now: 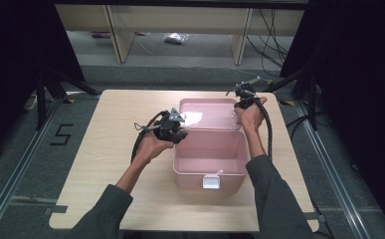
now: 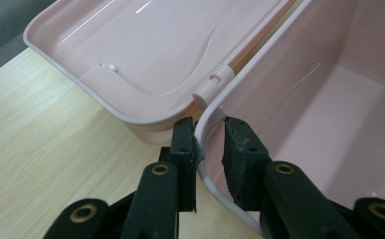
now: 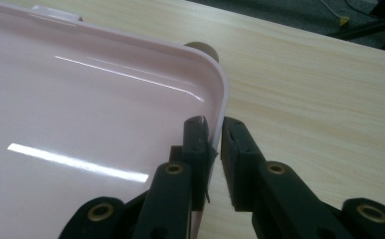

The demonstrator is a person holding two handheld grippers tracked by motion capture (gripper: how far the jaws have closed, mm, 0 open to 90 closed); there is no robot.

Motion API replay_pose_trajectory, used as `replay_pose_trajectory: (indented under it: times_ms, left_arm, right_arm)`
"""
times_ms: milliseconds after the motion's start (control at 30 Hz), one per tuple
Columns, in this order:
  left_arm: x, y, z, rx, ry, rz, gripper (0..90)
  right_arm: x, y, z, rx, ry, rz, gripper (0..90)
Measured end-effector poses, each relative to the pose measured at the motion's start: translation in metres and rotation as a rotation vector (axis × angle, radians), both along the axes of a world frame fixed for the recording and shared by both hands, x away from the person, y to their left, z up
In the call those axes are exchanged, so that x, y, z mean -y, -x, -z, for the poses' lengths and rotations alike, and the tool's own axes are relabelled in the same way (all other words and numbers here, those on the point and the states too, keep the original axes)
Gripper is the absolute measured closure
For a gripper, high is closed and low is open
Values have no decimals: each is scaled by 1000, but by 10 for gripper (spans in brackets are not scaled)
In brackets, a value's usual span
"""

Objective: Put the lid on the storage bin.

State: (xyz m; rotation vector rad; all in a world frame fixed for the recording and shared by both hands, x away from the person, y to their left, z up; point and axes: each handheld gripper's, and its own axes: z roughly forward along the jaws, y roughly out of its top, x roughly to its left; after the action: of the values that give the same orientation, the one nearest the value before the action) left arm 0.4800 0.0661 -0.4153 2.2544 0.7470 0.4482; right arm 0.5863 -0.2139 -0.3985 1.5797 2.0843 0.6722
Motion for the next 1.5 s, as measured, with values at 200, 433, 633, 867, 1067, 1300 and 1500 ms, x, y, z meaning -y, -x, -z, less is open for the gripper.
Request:
replay_pose_trajectory:
  times_ms: [200,433,633,867,1067,1300,1500]
  left_arm:
    - [3,4,-3,18,-5,-6,752]
    - [4,3,-3,16,1,-9,752]
    - [5,3,-3,18,-1,-8,751]
    - [5,1,0,12,1,-16,749]
    - [5,-1,1,10,1,-18,747]
    - [5,-2,2,10,5,-14,747]
    - [5,-3,2,11,5,-17,746]
  right_arm:
    - [2,5,-8,21,-13,-3,823]
    - [8,13,-23,58,-31,-8,831]
    - [12,21,-34,93,-34,-25,831]
    - [14,31,-49,133,-41,-51,836]
    - [15,38,-56,149,-45,-64,838]
    - [18,49,-66,176,-57,-90,840]
    - [20,61,-74,207,-60,-112,842]
